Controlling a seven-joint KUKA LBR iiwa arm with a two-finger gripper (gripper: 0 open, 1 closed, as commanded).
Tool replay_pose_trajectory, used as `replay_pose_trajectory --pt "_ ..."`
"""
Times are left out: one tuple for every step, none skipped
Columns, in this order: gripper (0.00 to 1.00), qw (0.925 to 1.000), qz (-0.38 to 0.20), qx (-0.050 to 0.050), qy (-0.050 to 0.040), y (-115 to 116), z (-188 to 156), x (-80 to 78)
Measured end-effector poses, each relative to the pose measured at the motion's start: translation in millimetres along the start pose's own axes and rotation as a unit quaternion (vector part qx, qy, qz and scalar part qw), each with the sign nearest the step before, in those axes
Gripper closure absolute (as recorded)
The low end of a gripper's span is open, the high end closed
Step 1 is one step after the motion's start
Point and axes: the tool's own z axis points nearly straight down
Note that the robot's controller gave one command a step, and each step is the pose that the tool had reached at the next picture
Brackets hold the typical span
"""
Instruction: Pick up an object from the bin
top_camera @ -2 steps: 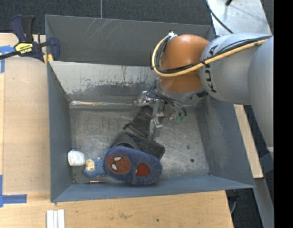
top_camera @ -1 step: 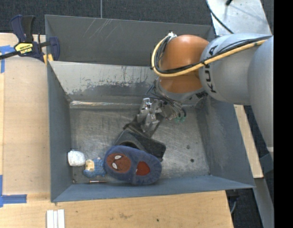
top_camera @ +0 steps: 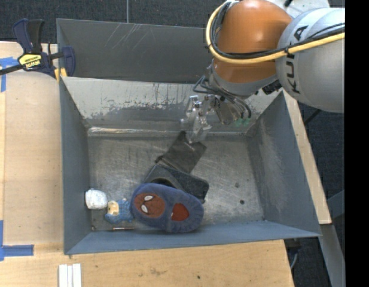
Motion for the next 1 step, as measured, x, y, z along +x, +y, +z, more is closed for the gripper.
replay_pose_trajectory --pt "0.0 1.0 0.0 -0.001 0.0048 0.0 5.6 2.0"
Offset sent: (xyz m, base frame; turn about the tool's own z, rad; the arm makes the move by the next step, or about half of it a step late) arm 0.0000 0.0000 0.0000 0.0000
